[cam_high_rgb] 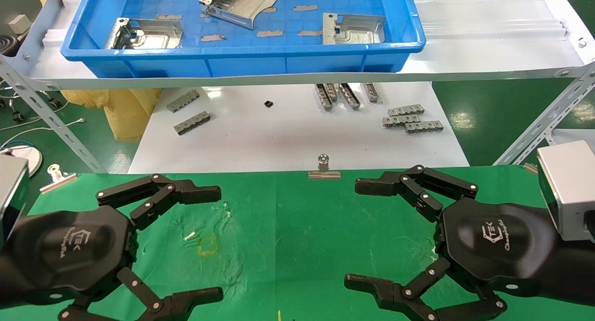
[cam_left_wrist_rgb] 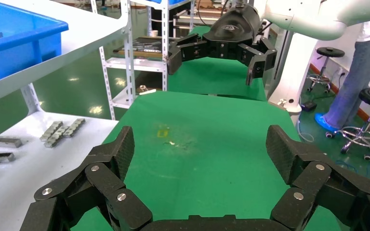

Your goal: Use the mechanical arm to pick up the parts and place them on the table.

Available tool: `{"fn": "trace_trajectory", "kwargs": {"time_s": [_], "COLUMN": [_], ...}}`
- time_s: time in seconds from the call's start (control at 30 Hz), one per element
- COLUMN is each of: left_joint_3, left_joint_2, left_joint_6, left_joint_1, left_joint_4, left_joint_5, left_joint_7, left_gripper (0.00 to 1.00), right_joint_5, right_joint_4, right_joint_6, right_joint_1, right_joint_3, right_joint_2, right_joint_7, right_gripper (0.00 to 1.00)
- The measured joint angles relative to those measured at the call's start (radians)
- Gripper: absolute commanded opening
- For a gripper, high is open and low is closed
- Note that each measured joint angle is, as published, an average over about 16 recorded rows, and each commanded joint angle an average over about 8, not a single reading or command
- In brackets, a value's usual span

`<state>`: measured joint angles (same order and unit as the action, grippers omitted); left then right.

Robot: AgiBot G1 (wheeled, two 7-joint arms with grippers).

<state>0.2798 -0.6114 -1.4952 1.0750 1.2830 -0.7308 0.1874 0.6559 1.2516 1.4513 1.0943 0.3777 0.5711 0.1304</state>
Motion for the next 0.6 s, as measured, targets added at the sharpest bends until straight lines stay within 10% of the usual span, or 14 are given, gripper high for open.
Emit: {"fn": "trace_trajectory", "kwargs": {"time_s": [0.3,0.6], "left_joint_3": [0.000,0.000], "left_joint_2": [0.000,0.000], "left_joint_6": [0.000,0.000], "left_joint_1": [0.000,0.000], "left_joint_4": [0.000,0.000], "left_joint_5": [0.000,0.000], "left_joint_7": [0.000,0.000], "left_gripper": [1.00,1.00], "right_joint_5": [0.000,0.000], "right_joint_4": [0.000,0.000], "right_joint_6": [0.000,0.000], "right_joint_1": [0.000,0.000], "right_joint_3": [0.000,0.000], "right_joint_2": [0.000,0.000], "right_joint_7": [0.000,0.000], "right_gripper": [0.00,0.00]}}
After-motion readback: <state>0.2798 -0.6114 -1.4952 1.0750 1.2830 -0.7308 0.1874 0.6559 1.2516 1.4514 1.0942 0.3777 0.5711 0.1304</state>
